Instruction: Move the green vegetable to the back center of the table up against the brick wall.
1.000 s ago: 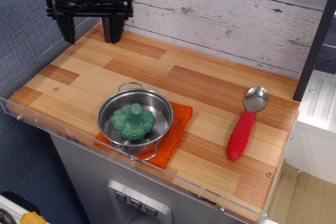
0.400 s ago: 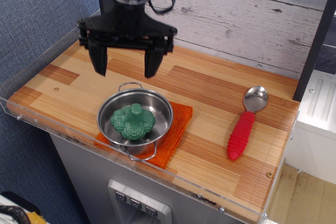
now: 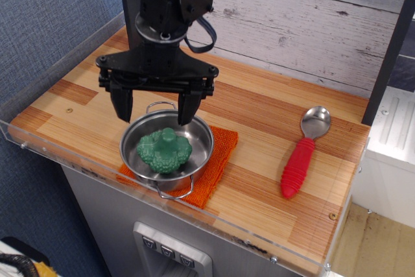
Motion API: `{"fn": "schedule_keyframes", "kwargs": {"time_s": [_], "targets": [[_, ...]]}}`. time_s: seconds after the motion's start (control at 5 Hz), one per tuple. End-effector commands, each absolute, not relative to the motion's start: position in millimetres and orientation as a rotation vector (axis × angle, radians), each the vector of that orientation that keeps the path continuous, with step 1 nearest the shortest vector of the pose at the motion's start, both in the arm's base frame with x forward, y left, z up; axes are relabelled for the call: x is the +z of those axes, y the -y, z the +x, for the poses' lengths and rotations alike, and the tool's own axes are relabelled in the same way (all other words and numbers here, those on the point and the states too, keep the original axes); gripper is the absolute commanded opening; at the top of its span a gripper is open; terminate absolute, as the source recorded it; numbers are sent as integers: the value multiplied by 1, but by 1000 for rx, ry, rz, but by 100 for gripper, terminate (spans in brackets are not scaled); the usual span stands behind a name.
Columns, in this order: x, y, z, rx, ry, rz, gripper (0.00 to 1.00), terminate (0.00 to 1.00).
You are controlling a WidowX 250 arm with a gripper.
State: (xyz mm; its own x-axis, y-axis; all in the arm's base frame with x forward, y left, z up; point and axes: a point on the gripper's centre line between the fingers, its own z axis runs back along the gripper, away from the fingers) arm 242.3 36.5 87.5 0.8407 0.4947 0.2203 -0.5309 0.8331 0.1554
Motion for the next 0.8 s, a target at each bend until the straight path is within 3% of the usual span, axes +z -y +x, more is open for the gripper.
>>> {"fn": "schedule_keyframes", "kwargs": {"time_s": [0.0,0.6], "targets": [[76,-41,239,553,160,224,100,0],[53,-42,236,572,99,233,100,0]]}}
